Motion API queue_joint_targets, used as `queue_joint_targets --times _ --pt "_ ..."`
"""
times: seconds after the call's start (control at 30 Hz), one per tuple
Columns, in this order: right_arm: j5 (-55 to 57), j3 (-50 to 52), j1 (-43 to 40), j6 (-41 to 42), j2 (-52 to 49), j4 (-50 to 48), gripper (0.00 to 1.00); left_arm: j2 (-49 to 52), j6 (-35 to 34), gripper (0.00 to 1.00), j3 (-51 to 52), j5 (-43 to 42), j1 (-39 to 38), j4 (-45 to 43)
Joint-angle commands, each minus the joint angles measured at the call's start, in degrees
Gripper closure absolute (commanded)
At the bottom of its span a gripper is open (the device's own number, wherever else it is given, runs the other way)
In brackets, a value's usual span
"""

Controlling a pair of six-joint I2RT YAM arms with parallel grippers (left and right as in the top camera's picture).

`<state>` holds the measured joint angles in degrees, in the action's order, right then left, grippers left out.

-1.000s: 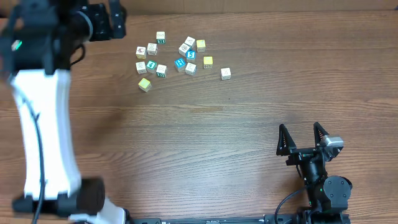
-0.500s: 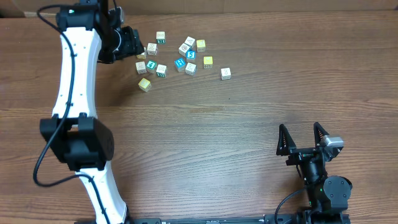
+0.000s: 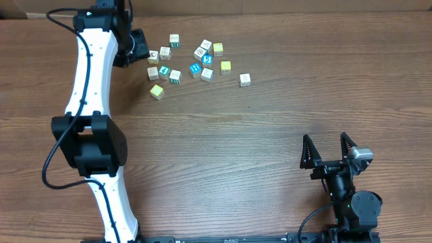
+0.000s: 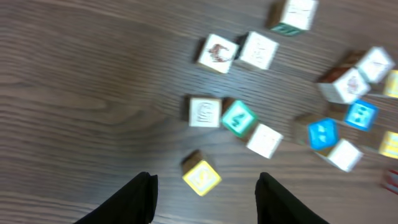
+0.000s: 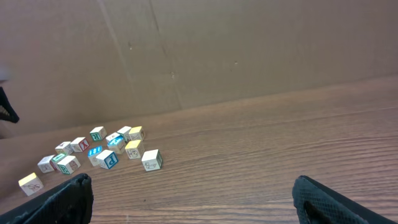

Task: Form a circle
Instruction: 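Reach the left gripper forward to the left edge of the block cluster, then close the left gripper on the white '5' block and lift it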

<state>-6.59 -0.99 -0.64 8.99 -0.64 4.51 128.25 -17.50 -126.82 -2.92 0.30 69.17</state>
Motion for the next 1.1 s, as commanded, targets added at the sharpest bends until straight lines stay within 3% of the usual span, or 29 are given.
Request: queue_joint_targets --times 0.0,0.4,0.73,0.9,1.07 --pt "0.52 0.55 0.31 0.20 0.48 -0.28 0.00 3.80 -1.22 0.51 -0.83 4.96 -1.25 -0.35" --pt "0.52 0.55 0.31 0.20 0.48 -0.28 0.00 10.05 -1.99 0.60 -0.83 4.37 -1.25 -5.44" --pt "0.52 0.55 0.31 0.20 0.48 -0.28 0.00 13.05 1.25 0.44 -0.83 3.15 -2.12 -8.00" --pt "0.52 0.55 0.31 0.20 0.48 -0.28 0.00 14.32 1.42 0.44 -0.83 3.04 -2.27 -8.66" --pt "0.52 0.55 0.31 0.20 0.48 -0.28 0.00 14.53 1.44 0.51 -0.81 3.10 -2.25 -8.81"
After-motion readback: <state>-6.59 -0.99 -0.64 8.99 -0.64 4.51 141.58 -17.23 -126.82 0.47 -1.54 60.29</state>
